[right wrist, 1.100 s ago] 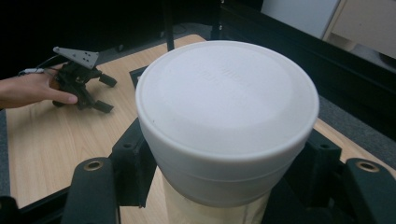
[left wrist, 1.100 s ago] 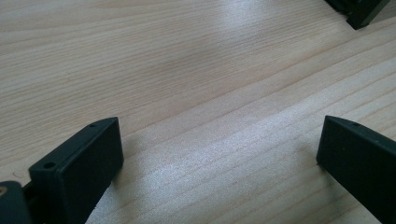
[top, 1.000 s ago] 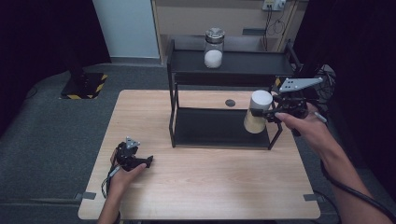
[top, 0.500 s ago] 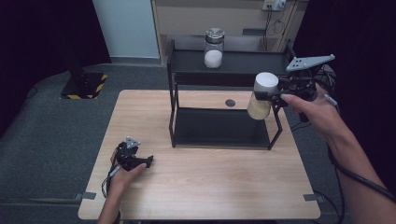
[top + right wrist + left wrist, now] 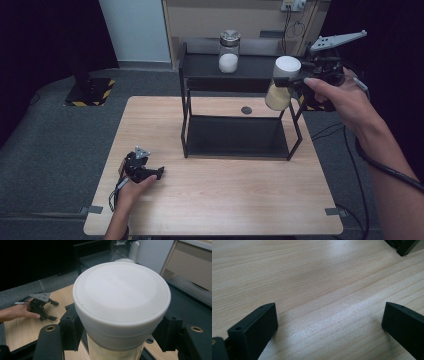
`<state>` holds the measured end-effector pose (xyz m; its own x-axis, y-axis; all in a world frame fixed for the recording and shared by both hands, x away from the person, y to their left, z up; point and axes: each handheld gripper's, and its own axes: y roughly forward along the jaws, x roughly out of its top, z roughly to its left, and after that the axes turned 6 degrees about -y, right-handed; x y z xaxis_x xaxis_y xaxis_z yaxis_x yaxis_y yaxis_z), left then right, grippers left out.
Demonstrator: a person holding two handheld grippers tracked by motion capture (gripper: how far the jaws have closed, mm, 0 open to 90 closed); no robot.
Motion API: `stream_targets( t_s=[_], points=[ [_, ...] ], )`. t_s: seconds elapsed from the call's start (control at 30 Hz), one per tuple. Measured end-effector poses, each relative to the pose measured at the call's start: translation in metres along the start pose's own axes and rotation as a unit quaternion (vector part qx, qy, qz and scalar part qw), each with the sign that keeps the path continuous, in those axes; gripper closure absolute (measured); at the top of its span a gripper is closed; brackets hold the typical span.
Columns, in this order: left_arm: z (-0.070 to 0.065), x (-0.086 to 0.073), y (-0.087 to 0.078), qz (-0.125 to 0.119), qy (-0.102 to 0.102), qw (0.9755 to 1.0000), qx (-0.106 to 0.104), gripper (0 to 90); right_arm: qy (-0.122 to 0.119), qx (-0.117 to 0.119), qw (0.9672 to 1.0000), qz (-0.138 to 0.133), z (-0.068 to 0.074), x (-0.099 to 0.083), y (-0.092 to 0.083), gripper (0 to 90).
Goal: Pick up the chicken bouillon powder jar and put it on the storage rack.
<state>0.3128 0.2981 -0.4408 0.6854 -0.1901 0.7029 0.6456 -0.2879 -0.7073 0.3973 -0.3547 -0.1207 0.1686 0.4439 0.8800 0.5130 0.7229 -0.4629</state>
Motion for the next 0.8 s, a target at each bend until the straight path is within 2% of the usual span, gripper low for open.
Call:
stream_targets(
  t_s=[0.33,0.6,0.8],
  points=[
    [0.0,0.0,0.0,0.0,0.0,1.0,0.0,0.0,0.003,-0.007,0.9998,-0.017,-0.012,0.025,-0.003,35.4],
    [0.001,0.001,0.0,0.0,0.002,1.0,-0.002,0.0,0.009,-0.026,0.9994,-0.022,-0.024,0.042,0.006,35.4],
    [0.001,0.001,0.001,0.0,0.004,1.0,-0.004,0.0,0.014,-0.036,0.999,-0.022,-0.033,0.047,0.015,35.4]
  ],
)
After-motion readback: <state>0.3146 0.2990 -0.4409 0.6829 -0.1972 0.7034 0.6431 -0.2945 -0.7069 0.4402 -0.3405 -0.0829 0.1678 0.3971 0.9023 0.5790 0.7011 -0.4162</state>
